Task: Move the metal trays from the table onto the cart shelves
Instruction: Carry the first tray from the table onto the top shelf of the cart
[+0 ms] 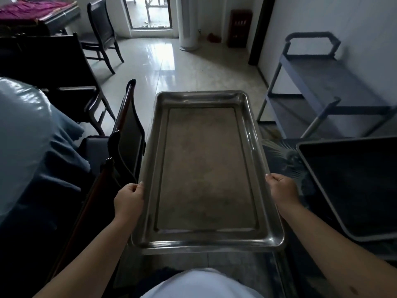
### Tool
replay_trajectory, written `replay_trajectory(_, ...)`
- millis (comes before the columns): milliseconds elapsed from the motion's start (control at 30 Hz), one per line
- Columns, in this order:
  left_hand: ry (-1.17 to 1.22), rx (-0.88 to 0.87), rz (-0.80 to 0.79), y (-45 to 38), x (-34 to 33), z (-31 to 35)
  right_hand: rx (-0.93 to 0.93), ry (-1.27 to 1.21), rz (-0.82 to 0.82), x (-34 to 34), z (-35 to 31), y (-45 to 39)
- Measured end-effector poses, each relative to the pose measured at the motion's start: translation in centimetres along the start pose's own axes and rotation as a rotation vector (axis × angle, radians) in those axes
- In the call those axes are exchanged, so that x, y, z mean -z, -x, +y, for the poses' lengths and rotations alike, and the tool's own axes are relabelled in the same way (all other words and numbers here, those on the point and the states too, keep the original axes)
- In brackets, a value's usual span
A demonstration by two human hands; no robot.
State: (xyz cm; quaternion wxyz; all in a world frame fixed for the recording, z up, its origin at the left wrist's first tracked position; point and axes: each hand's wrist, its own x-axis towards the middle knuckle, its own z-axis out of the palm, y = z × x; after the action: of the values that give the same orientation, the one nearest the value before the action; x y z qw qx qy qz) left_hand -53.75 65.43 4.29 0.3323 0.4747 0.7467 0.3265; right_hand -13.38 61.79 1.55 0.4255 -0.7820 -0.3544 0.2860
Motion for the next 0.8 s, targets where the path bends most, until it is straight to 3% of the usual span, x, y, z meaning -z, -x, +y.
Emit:
replay_trajectory(233, -0.010, -0.025, -0.028, -10.9, -4.5, 4.4, 0.015, 0.032, 0.029, -3.4, -3.9, -9.3)
replay_trajectory(400, -0.017, -0.084, -0.084, -21.9, -8.7, 8.7, -0.074, -0.032, 0.121, -6.8, -6.3, -16.0)
replay_trajectory(800, -0.195, -0.284, -0.350, -40.7, -19.6, 24.0, -0.249, -0.161, 0.471, -8.3, -11.0, -27.3)
